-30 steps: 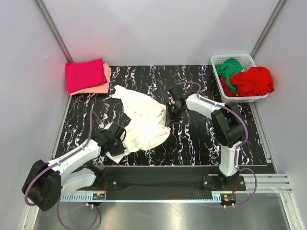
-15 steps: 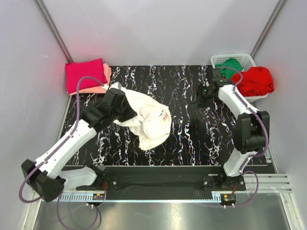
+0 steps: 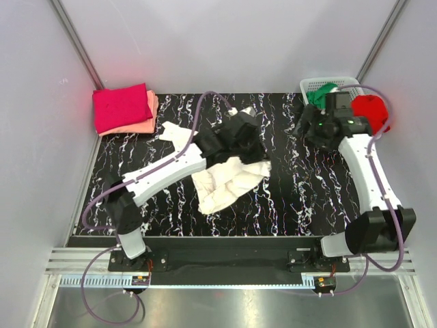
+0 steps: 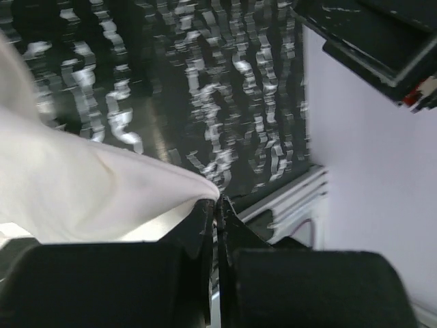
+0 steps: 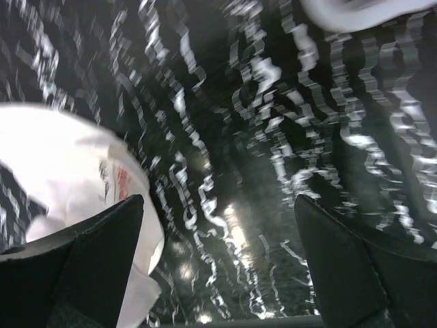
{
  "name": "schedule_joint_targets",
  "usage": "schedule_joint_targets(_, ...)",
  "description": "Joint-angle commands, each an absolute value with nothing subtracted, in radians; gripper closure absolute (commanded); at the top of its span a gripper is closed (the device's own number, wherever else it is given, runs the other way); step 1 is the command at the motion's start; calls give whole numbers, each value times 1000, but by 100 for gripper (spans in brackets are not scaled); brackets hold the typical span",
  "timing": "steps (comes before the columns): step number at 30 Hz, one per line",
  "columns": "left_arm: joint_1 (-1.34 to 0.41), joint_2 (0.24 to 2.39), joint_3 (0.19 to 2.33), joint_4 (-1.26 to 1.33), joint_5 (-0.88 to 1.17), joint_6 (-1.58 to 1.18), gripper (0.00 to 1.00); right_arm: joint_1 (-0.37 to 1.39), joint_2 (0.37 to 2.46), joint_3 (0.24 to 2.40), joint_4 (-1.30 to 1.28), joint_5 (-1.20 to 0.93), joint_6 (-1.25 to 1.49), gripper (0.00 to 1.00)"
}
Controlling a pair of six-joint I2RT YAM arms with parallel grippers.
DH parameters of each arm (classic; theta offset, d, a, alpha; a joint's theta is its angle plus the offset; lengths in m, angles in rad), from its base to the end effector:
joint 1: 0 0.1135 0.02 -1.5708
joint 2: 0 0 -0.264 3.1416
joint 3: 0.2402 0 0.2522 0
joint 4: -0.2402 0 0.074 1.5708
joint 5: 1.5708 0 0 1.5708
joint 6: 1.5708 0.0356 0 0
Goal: Fold and stack the t-shirts
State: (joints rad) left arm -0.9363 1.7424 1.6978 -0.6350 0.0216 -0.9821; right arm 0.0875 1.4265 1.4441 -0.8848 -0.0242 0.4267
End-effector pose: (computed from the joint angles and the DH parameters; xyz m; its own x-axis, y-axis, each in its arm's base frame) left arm 0.2351 -0.3208 0.3538 -0.8848 -0.2005 -0.4206 0.1428 0.7425 -0.6544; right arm 0.2956 0.0268 0.3555 -0.7341 0.3509 -0.5813 0.2207 0.9329 0.2846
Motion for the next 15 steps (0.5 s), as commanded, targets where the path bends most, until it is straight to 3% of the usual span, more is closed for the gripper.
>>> schedule_joint_targets(1, -1002, 1769, 1767, -513, -26, -1101, 100, 13, 1309, 1496, -937, 127, 448, 0)
schedule_joint_targets(6, -1065, 1928, 1848, -431, -8, -1161, 98, 6, 1209, 1457, -940, 204, 466, 0)
schedule_joint_targets(7, -1065, 1978, 1858, -422, 61, -1167, 90, 6, 1201, 1445, -937, 198, 468, 0)
schedule_joint_targets(8, -1065, 1996, 1859, -431, 84, -1169, 72, 5, 1195, 1422, -936, 190, 466, 0)
schedule_joint_targets(9, -1065, 2005, 1859, -446, 95, -1164, 62, 6, 1193, 1408, -936, 174, 468, 0)
schedule_joint_targets(12, -1055, 1950, 1801, -483, 52, -1100, 44, 6, 1197, 1342, -931, 72, 489, 2)
schedule_joint_targets(15, -1017, 1815, 1628, -505, -41, -1063, 35, 6, 1184, 1249, -893, -36, 531, 5)
